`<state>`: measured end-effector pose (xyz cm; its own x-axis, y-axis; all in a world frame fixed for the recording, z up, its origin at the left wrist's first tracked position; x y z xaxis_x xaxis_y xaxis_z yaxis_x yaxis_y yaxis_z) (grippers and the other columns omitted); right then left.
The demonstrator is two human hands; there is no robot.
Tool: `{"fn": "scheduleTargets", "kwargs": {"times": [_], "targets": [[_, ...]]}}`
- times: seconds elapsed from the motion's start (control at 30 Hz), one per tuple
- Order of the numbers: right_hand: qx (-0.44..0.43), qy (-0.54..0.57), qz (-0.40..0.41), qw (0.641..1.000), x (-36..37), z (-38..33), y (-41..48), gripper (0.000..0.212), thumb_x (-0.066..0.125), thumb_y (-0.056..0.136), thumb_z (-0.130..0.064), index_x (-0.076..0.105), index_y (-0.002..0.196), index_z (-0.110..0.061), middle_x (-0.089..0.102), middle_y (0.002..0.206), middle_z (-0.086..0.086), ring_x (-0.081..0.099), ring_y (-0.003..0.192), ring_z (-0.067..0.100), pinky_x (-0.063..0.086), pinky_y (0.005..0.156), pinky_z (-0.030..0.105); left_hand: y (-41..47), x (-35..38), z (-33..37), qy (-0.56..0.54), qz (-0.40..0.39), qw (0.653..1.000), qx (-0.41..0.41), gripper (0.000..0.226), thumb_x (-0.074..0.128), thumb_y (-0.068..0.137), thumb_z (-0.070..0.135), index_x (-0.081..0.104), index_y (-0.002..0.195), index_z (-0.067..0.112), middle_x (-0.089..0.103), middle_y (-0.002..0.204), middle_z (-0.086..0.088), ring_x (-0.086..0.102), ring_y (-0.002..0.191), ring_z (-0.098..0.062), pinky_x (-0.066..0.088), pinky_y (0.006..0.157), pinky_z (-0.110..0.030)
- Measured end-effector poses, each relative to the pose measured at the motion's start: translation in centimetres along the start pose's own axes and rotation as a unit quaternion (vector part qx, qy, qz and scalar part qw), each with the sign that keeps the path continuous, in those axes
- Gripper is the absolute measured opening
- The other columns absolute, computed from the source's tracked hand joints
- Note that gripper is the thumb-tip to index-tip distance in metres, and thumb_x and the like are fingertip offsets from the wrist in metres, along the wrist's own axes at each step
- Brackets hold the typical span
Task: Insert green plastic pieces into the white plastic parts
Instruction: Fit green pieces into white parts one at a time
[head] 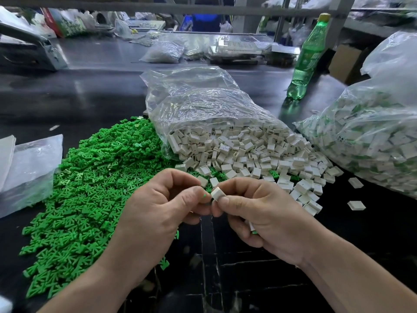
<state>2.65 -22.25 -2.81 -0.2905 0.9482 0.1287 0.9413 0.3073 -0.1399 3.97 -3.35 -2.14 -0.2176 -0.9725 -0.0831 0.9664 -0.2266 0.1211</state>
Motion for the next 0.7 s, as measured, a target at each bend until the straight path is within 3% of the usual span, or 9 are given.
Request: {"fn": "scheduleTargets", "kwargs": {"times": [0.1,0.2,0.37,0.47,0.57,0.63,0.7], "targets": [[-0.007,-0.011,-0.004,1.000,0.1,-0.1,-0.2,0.009,0.071,0.089,-0.027,0.074,0.091,-0.018,0.070,0.083,0.005,0.047,0.048,0.010,0.034,0.037,0.019,-0.1,-0.3,-0.2,-0.006,0.014,1.000,-0.001,0.014,0.071,0.076,0.037,0.073,0.084,0.026,0.074,0.078,-0.002,0.070,0.073,-0.013,0.056,0.064,-0.020],[0.014,-0.036,0.016,0.999,0.2,-0.2,-0.4,0.016,0.076,0.086,-0.028,0.070,0.088,-0.013,0.060,0.062,0.004,0.045,0.046,0.012,0.033,0.038,0.021,-0.1,-0.6,-0.3,-0.062,0.012,0.998,-0.007,0.015,0.077,0.081,0.036,0.073,0.087,0.022,0.067,0.073,-0.007,0.062,0.065,-0.017,0.052,0.059,-0.022],[0.023,-0.039,0.029,0.999,0.4,-0.2,-0.4,0.018,0.079,0.086,-0.019,0.064,0.075,-0.021,0.052,0.051,0.005,0.039,0.039,0.012,0.030,0.036,0.020,-0.2,0.0,0.1,-0.056,-0.037,0.997,0.049,0.018,0.069,0.083,0.039,0.071,0.091,0.024,0.074,0.097,-0.007,0.064,0.074,-0.015,0.052,0.059,-0.023],[0.008,-0.016,0.047,0.999,0.4,-0.4,-0.3,0.012,0.077,0.080,-0.019,0.066,0.074,-0.021,0.053,0.054,0.009,0.040,0.040,0.014,0.029,0.037,0.020,-0.5,0.3,-0.1,-0.019,-0.049,0.998,0.042,0.016,0.066,0.088,0.038,0.070,0.092,0.023,0.075,0.092,-0.006,0.065,0.074,-0.012,0.052,0.058,-0.022],[-0.015,0.018,0.065,0.998,0.2,-0.4,-0.2,0.005,0.069,0.080,-0.021,0.065,0.082,-0.018,0.066,0.074,0.020,0.043,0.041,0.014,0.030,0.036,0.019,-0.5,0.5,-0.6,-0.049,-0.051,0.997,0.017,0.017,0.066,0.088,0.038,0.071,0.091,0.022,0.075,0.093,-0.009,0.066,0.076,-0.015,0.051,0.059,-0.023],[-0.027,0.030,0.067,0.997,0.2,-0.3,-0.2,0.008,0.066,0.086,-0.017,0.062,0.093,-0.014,0.073,0.085,0.016,0.045,0.042,0.013,0.030,0.035,0.019,-0.4,0.5,-0.7,-0.082,-0.046,0.996,-0.005,0.024,0.070,0.082,0.043,0.071,0.090,0.021,0.074,0.089,-0.008,0.064,0.072,-0.017,0.050,0.057,-0.023],[-0.033,0.017,0.055,0.998,0.2,-0.3,-0.2,0.005,0.066,0.094,-0.014,0.066,0.098,-0.017,0.073,0.084,0.009,0.046,0.043,0.012,0.031,0.035,0.019,-0.2,0.5,-0.8,-0.108,-0.028,0.993,-0.026,0.027,0.074,0.076,0.044,0.071,0.088,0.020,0.068,0.077,-0.007,0.059,0.065,-0.017,0.049,0.055,-0.023]]}}
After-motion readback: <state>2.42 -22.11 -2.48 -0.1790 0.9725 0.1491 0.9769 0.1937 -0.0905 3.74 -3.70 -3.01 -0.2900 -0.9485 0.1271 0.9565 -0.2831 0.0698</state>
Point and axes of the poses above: each hand's wrist, its own y-axis towards the middle knuckle, its own x-axis out of the palm, z = x × y, the point moved 1 cm from there along y, towards the middle knuckle
